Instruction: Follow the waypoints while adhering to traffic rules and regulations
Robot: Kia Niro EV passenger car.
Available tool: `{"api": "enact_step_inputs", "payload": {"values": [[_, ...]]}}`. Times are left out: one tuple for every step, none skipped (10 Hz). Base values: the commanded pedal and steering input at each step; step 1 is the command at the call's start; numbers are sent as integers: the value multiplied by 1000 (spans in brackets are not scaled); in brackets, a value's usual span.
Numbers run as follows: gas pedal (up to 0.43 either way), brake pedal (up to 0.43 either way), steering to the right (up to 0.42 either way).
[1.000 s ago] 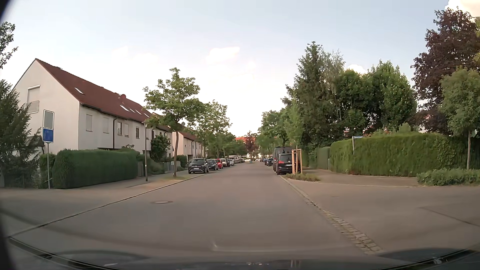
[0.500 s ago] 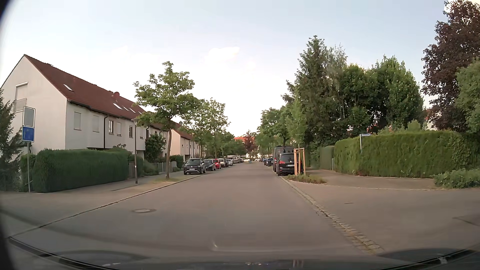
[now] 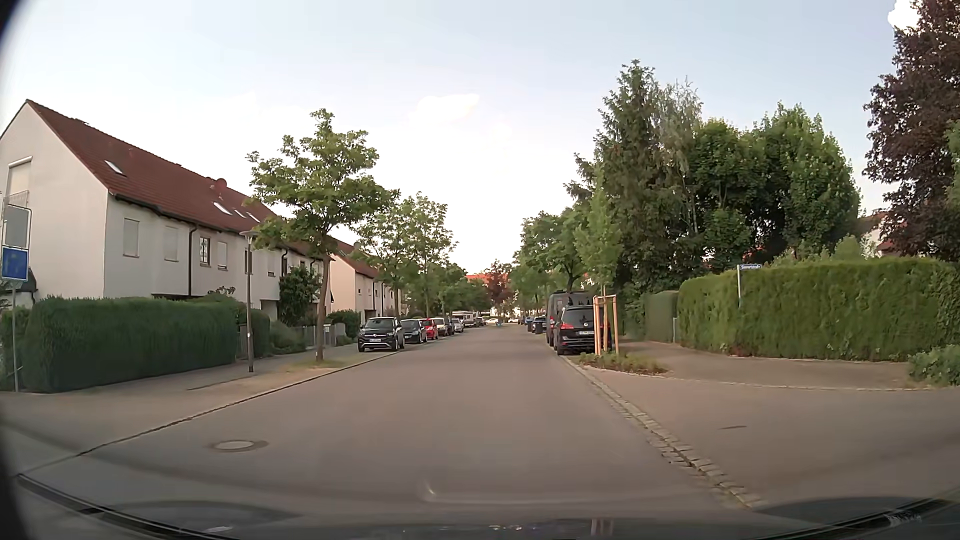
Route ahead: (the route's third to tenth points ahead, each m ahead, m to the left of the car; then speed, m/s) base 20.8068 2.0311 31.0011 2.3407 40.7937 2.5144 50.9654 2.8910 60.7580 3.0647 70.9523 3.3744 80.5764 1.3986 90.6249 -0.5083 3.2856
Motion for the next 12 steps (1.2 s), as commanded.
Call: {"api": "enact_step_inputs", "payload": {"values": [[138, 18, 5], [138, 12, 4], [138, 18, 3], [138, 18, 2], [138, 18, -1], [138, 18, -9], [138, 18, -12], [138, 18, -10], [157, 12, -9], [169, 12, -10], [177, 18, -13], [197, 18, -14]]}}
